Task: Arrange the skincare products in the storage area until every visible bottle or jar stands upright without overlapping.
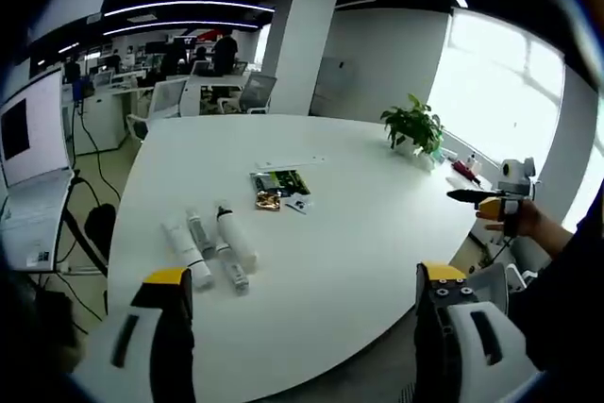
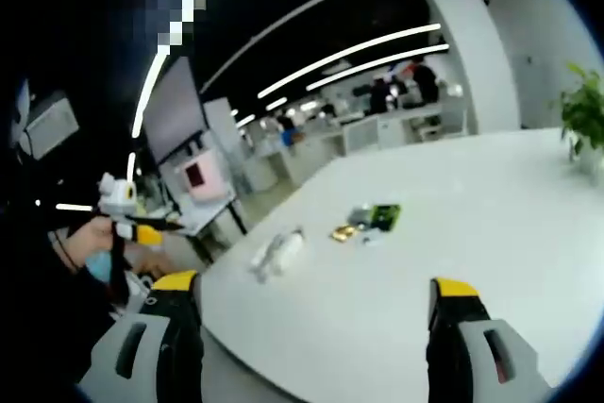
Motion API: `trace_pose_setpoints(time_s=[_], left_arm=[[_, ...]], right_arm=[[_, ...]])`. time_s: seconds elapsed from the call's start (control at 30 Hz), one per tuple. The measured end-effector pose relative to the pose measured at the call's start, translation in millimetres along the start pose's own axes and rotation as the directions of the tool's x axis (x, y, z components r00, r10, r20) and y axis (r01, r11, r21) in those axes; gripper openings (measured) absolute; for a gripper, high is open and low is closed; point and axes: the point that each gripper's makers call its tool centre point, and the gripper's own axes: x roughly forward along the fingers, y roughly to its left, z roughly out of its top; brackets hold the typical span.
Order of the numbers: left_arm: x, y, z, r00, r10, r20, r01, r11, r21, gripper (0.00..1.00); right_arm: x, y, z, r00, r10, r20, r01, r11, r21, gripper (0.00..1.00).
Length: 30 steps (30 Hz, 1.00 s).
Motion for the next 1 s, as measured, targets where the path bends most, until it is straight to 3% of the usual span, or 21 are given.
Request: trace_pose_setpoints(time_s=[0.2, 1.0], left_arm=[[0.4, 1.9, -0.3, 1.000, -0.002, -0.004, 0.002, 1.000, -0.001, 0.93], [9.3, 1.4, -4.4, 0.999, -0.029, -0.032, 0.029, 1.000, 0.003, 0.91]], right_arm=[[1.6, 1.5, -7.1, 1.000, 0.000, -0.017, 0.000, 1.000, 0.009, 1.00], [3.6, 0.9, -8.6, 1.000, -0.017, -0.020, 0.018, 0.999, 0.030, 1.00]])
